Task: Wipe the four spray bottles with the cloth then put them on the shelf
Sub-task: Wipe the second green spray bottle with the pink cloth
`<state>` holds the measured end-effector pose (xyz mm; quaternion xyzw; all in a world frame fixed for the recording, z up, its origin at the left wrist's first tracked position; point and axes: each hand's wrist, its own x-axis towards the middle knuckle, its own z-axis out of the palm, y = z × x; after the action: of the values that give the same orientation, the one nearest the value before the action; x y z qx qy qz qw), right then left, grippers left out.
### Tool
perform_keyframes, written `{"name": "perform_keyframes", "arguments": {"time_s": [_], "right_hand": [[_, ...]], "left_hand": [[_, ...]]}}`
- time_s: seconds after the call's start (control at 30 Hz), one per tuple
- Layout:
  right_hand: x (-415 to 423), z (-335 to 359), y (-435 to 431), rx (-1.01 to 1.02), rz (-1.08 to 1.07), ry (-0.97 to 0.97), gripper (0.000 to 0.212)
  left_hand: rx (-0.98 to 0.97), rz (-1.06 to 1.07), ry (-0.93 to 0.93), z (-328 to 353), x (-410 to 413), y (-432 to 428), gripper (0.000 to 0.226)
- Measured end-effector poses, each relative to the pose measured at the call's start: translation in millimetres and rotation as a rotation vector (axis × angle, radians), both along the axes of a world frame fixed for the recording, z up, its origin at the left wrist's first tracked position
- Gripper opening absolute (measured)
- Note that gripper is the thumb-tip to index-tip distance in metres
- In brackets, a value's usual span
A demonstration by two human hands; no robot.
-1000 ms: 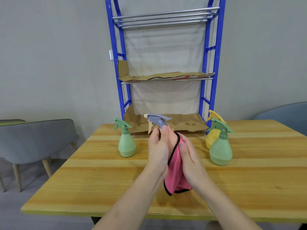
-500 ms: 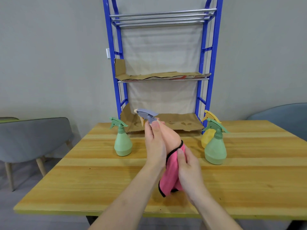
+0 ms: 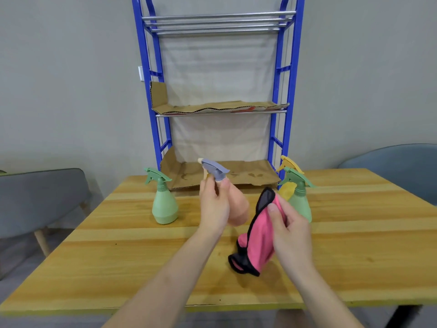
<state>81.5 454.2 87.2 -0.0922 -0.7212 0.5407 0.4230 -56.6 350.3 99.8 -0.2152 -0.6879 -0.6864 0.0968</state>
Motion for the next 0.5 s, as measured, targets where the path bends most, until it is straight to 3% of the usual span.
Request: {"name": "perform_keyframes", "arguments": {"time_s": [0.17, 0.33, 0.5], "right_hand": [[9, 18, 27, 0.018, -0.046, 0.075, 0.016], [16, 11, 48, 0.040, -0.072, 0.045, 0.021], [14, -4, 70, -0.005, -0.093, 0.017, 0.021]], "left_hand": [[-0.194, 0.030, 0.028, -31, -18, 28, 0.021], [-0.302, 0.036, 0.058, -51, -24, 64, 0.019], [-0.401, 0.072, 0.075, -49, -34, 99, 0.032]]}}
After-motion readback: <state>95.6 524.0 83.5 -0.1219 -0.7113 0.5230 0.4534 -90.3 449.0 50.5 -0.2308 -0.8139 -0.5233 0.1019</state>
